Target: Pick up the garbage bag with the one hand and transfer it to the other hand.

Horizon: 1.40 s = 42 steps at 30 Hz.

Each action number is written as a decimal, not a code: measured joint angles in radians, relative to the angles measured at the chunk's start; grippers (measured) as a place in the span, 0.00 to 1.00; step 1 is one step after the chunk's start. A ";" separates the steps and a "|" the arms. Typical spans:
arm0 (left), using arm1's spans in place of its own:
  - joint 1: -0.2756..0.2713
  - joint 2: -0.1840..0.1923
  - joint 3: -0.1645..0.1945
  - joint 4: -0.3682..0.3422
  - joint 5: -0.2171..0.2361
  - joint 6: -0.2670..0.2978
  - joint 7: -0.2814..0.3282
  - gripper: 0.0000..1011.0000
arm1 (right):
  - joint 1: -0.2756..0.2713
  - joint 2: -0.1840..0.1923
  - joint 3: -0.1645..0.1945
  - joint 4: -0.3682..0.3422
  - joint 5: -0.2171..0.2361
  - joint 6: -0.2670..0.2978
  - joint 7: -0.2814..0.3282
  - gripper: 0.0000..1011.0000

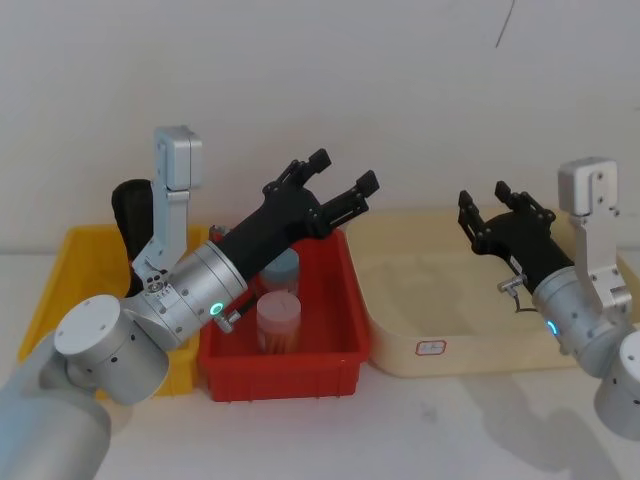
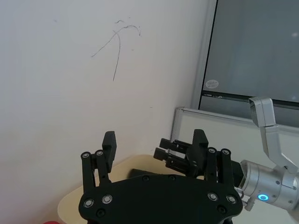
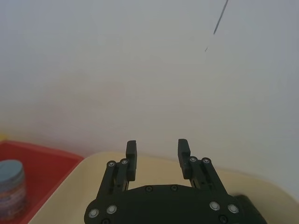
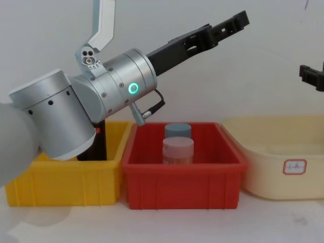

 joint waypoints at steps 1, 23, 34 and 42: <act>0.001 0.001 0.000 -0.001 0.000 0.000 0.001 0.99 | -0.002 0.001 0.001 -0.003 0.002 0.002 0.003 0.52; 0.131 0.105 -0.006 -0.249 0.128 0.062 0.253 0.99 | -0.137 0.070 -0.050 -0.173 0.052 0.052 0.155 0.58; 0.250 0.170 -0.039 -0.431 0.211 0.134 0.416 0.99 | -0.166 0.094 -0.110 -0.252 0.068 0.070 0.228 0.90; 0.358 0.215 -0.074 -0.571 0.273 0.190 0.549 0.99 | -0.165 0.103 -0.164 -0.300 0.075 0.105 0.274 0.99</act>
